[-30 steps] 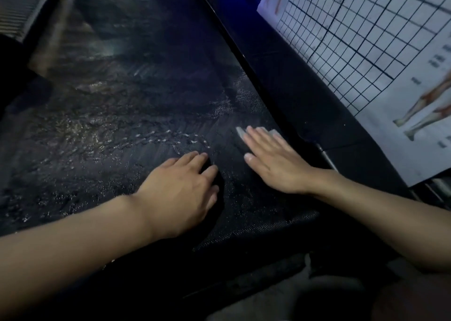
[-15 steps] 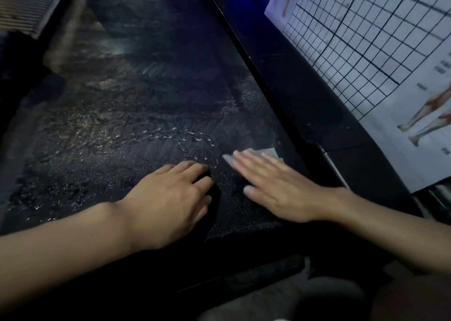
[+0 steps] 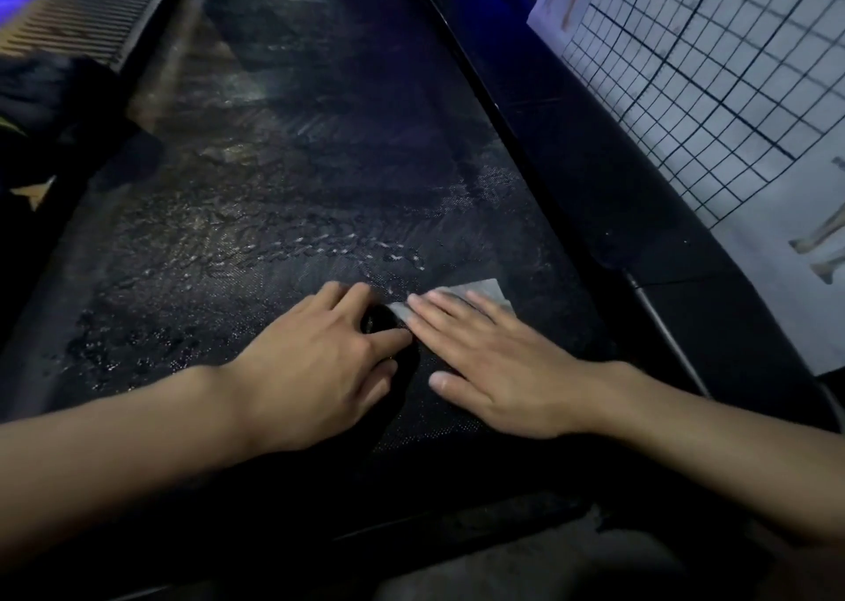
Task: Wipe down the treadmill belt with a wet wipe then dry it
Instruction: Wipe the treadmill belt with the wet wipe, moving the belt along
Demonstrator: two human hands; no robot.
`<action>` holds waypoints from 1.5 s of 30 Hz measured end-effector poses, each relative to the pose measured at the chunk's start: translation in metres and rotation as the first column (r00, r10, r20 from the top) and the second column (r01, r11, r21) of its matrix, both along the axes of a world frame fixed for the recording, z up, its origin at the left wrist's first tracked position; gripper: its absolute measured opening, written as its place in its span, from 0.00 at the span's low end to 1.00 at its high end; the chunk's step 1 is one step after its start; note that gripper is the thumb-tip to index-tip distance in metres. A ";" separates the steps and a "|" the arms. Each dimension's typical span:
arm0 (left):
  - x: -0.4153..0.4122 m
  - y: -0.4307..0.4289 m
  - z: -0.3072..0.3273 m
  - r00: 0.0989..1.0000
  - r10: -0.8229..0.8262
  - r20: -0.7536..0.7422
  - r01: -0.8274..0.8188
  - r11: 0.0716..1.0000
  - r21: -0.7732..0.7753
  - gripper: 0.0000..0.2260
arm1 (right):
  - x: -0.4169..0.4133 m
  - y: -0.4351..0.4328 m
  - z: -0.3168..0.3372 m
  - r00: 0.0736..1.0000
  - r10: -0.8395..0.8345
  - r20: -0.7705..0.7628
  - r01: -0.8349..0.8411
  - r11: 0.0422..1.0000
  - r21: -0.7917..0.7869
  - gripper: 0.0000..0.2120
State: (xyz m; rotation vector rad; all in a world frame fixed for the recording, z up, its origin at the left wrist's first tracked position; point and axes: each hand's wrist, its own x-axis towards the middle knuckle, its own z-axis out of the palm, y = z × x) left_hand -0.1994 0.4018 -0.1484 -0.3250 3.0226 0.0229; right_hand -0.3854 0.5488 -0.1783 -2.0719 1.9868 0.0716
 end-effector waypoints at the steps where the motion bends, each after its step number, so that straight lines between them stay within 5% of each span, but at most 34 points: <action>1: 0.001 -0.002 0.001 1.000 0.010 0.006 -0.010 1.000 -0.011 0.23 | -0.004 -0.004 0.002 1.000 0.015 0.011 -0.015 1.000 0.006 0.30; 4: 0.004 -0.004 0.003 1.000 0.018 -0.012 -0.018 0.999 -0.027 0.24 | -0.017 -0.023 0.006 0.992 -0.126 0.007 0.126 0.992 -0.009 0.31; 9: 0.016 -0.013 0.002 0.998 0.068 0.011 -0.068 0.998 0.009 0.24 | 0.011 -0.022 0.004 0.996 0.079 0.030 -0.080 0.997 0.005 0.31; 13: 0.021 -0.019 0.001 0.997 0.076 0.005 -0.076 0.997 -0.007 0.25 | -0.003 -0.048 0.005 0.998 -0.065 -0.022 0.065 0.998 -0.014 0.32; 17: 0.027 -0.024 -0.001 0.997 0.079 -0.014 -0.078 0.996 0.033 0.23 | 0.015 -0.042 -0.001 0.995 0.101 0.012 -0.101 0.995 -0.015 0.32; 21: 0.036 -0.027 -0.002 0.995 0.092 -0.036 -0.091 0.996 0.026 0.24 | 0.003 -0.065 0.001 0.999 -0.036 -0.009 0.036 0.999 -0.040 0.33; 26: 0.051 -0.036 -0.001 0.995 0.101 -0.019 -0.100 0.992 0.072 0.23 | 0.023 -0.057 0.002 0.987 0.157 0.032 -0.157 0.988 -0.011 0.32; 30: 0.068 -0.039 -0.001 0.991 0.134 -0.025 -0.132 0.989 0.068 0.22 | 0.022 -0.075 0.005 0.999 0.049 0.005 -0.049 0.999 -0.011 0.33; 34: 0.080 -0.047 -0.002 0.992 0.121 -0.039 -0.116 0.986 0.118 0.20 | 0.046 -0.069 0.004 0.976 0.217 0.013 -0.217 0.976 -0.004 0.33; 39: 0.088 -0.054 0.000 0.986 0.146 -0.084 -0.137 0.985 0.105 0.20 | 0.043 -0.090 0.007 0.994 0.106 -0.009 -0.106 0.994 0.023 0.34; 45: 0.104 -0.058 -0.001 0.986 0.157 -0.055 -0.152 0.984 0.088 0.21 | 0.054 -0.087 0.018 0.978 0.093 0.185 -0.084 0.995 -0.056 0.32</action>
